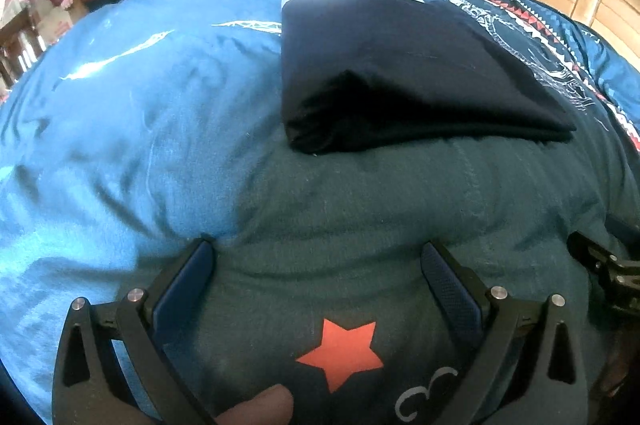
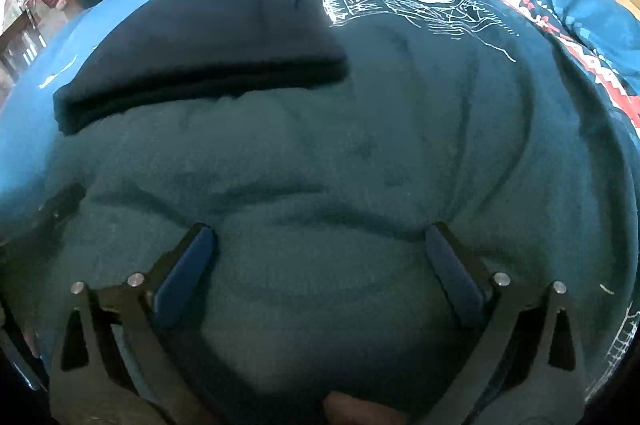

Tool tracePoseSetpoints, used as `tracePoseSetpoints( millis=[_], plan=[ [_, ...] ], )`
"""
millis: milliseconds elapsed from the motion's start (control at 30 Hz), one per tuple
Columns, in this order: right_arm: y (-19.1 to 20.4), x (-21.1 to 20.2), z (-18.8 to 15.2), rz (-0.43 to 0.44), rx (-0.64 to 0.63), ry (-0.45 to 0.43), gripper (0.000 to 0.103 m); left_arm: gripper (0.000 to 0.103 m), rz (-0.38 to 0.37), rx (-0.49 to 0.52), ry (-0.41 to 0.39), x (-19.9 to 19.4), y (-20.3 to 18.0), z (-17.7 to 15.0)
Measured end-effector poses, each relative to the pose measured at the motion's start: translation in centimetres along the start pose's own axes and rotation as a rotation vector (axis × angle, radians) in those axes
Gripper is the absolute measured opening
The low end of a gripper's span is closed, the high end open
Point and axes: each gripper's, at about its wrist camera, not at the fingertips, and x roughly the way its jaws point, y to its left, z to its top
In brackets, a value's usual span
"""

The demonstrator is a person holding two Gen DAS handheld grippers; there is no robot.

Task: Fold large clothes

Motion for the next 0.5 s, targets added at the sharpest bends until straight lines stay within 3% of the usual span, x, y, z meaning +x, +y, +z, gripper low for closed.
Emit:
tracePoseSetpoints(
  millis=[500],
  plan=[
    [-0.11, -0.02, 0.01, 0.004, 0.001, -0.002, 0.103, 0.103, 0.008, 0.001, -0.018, 0.04, 0.00, -0.14]
  ],
)
